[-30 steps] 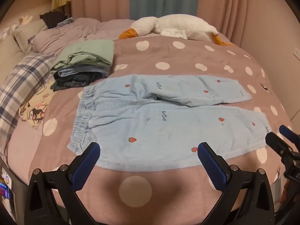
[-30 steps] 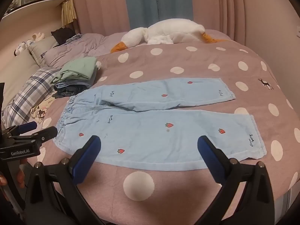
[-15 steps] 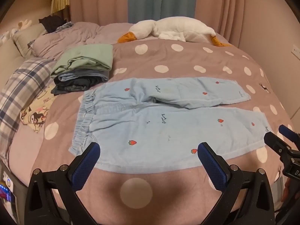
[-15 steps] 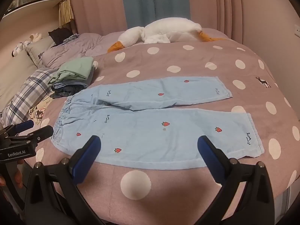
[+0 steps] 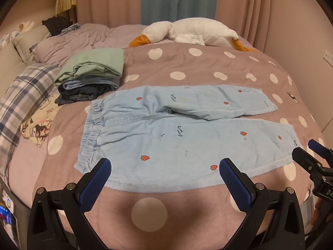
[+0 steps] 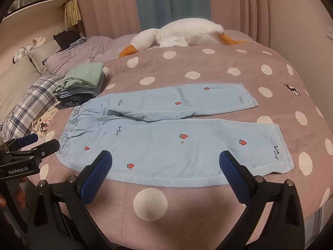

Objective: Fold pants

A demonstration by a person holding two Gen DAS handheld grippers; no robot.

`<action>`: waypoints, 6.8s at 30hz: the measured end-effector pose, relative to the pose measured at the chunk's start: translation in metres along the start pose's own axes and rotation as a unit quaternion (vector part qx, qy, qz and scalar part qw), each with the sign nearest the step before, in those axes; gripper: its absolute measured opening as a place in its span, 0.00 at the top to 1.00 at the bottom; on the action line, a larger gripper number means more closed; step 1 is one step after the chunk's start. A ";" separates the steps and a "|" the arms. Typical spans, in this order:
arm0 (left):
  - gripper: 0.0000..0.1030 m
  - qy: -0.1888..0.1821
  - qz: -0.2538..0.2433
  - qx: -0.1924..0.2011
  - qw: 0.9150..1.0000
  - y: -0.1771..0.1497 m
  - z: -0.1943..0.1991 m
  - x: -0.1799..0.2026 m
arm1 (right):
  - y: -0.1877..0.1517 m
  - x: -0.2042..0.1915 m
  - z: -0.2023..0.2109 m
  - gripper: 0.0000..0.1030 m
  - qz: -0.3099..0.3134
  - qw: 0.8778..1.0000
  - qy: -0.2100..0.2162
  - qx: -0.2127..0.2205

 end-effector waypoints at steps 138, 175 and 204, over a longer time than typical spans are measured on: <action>0.46 0.044 -0.028 -0.093 0.994 -0.073 -0.130 -0.075 | -0.064 -0.047 -0.169 0.57 0.180 0.965 0.099 -0.161; 0.64 -0.097 -0.087 -0.155 0.979 0.100 -0.275 -0.182 | 0.161 -0.023 -0.409 0.93 0.285 0.895 0.204 -0.278; 0.89 -0.037 -0.109 0.022 0.993 0.038 -0.114 -0.172 | 0.133 -0.067 -0.192 0.93 0.366 0.921 0.096 -0.087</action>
Point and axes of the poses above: each gripper's, at about its wrist camera, not at the fingertips, and z roughly against the way its jaws point, x to its right, y to its top, the point moved 2 cm from there along -z, roughly the way its jaws point, and after that the axes turned 11 degrees about y, right-handed, at the moved point
